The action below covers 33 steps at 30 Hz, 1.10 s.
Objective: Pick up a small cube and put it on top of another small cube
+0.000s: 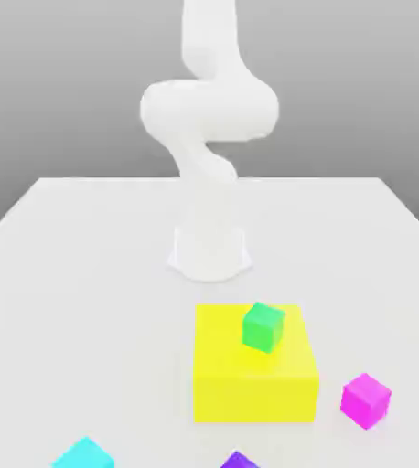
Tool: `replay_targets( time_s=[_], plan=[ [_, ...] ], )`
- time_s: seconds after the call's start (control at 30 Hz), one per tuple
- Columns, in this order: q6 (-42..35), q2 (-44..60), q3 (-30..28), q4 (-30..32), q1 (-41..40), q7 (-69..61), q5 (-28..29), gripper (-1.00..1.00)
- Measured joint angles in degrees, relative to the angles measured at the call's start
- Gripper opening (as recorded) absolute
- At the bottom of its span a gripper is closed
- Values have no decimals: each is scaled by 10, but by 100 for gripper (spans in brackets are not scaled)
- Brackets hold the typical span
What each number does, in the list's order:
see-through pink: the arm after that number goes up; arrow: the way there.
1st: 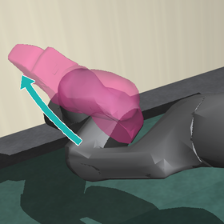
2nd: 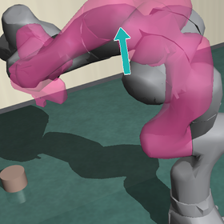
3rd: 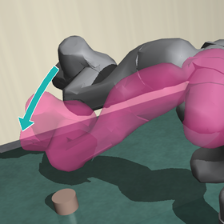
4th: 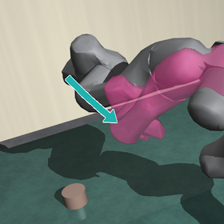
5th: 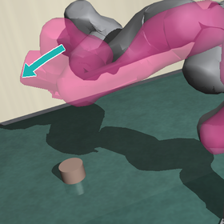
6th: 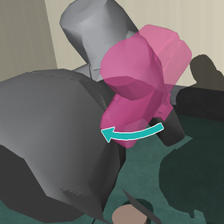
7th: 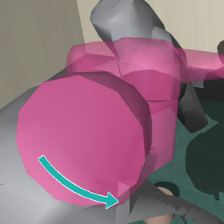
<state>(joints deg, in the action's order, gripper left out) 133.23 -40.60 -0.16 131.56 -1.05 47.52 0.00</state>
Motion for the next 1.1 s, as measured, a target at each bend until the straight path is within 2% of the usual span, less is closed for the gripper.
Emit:
replay_targets(
  time_s=[0.57,0.93,1.1],
  plan=[
    [99,357,-25,-14,-61,113,-3,0],
    [162,586,-44,-24,-92,168,-30,0],
    [227,690,-38,-40,-104,167,-46,0]
  ],
)
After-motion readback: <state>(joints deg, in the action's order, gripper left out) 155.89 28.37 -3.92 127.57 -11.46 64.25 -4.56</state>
